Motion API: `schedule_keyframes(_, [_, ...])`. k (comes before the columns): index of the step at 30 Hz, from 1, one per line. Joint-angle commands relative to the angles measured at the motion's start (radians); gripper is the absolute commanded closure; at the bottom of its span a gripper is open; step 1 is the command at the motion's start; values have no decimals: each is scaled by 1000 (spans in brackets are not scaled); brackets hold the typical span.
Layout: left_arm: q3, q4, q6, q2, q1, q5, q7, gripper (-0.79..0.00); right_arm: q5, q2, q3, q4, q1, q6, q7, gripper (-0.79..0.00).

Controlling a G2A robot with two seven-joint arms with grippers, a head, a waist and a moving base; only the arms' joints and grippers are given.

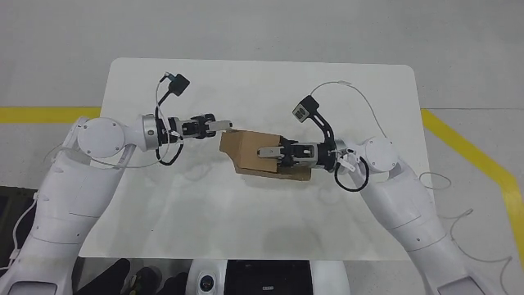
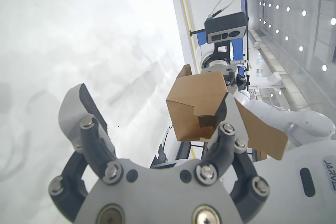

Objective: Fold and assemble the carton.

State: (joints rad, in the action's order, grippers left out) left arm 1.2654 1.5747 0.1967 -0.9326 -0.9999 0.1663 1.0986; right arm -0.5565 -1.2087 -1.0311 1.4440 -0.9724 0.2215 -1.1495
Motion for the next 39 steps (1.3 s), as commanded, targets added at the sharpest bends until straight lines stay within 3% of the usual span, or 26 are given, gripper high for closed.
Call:
schedule_keyframes(1, [-2,3,2,1,-4,0,8,-785,2,1,-5,1,-3,2,8,0])
schedule_keyframes(18, [-26,77,-7,4,-41,27,51,-785,8,-3,1,13,10,5,23,0])
schedule_keyframes(39, [-53,77,-13,1,-25,27,42,-785,2,-9,18,17,18,10,17,0])
